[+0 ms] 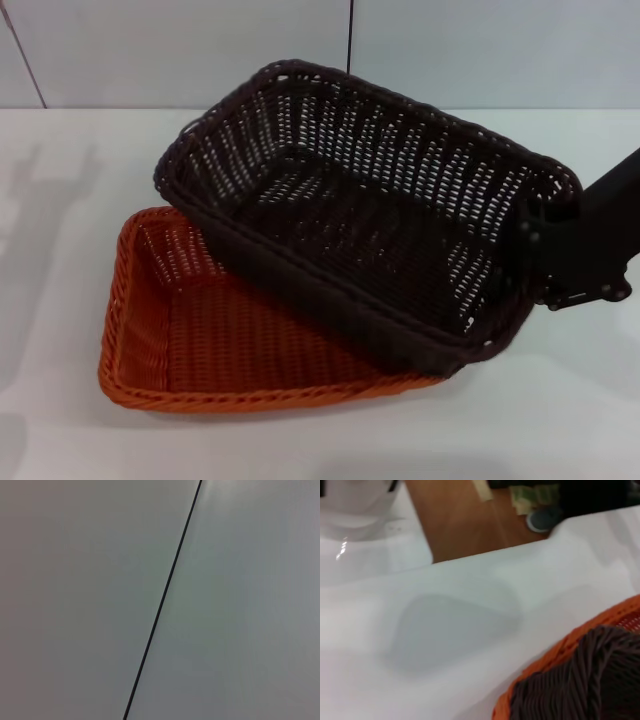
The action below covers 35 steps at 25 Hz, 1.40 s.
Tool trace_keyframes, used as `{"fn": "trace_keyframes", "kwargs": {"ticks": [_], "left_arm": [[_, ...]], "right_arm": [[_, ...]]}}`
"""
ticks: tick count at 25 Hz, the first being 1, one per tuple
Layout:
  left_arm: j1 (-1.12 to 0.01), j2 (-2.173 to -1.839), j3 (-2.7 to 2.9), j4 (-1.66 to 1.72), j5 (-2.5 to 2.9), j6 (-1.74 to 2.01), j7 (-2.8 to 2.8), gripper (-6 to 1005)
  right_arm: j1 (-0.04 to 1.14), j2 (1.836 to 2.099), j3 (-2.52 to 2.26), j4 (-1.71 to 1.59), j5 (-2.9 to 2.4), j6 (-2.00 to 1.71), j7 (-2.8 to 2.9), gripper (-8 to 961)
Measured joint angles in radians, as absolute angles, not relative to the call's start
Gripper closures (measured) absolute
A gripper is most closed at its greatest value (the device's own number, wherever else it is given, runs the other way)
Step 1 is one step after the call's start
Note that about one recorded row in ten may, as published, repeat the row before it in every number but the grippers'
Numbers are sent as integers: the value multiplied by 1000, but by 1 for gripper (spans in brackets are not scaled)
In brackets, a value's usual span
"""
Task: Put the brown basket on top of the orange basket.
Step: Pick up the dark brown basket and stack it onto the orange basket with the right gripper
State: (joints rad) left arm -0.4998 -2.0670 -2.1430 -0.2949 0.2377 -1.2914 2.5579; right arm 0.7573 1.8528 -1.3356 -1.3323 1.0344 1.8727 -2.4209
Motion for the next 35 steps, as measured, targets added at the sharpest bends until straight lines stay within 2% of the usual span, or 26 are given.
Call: {"fn": "trace_keyframes", "kwargs": {"ticks": [9, 22, 25, 28, 35], "left_arm": [[-507, -2069, -2145, -294, 238, -1295, 2557, 165], [-513, -2069, -2140, -285, 231, -1294, 2555, 165], [-512, -2068, -2140, -285, 230, -1293, 2555, 165], [-506, -2068, -2141, -285, 230, -1299, 2555, 165], [-504, -2068, -2139, -285, 230, -1301, 2555, 166]], "right_arm": [[798, 1826, -1363, -1270, 1027, 1873, -2588, 814], [803, 1835, -1239, -1277, 1033, 1874, -2661, 820], [794, 1848, -1223, -1298, 1046, 1874, -2664, 820], [782, 1874, -1206, -1317, 1050, 1873, -2692, 821], [768, 1886, -1218, -1329, 1052, 1873, -2744, 820]]}}
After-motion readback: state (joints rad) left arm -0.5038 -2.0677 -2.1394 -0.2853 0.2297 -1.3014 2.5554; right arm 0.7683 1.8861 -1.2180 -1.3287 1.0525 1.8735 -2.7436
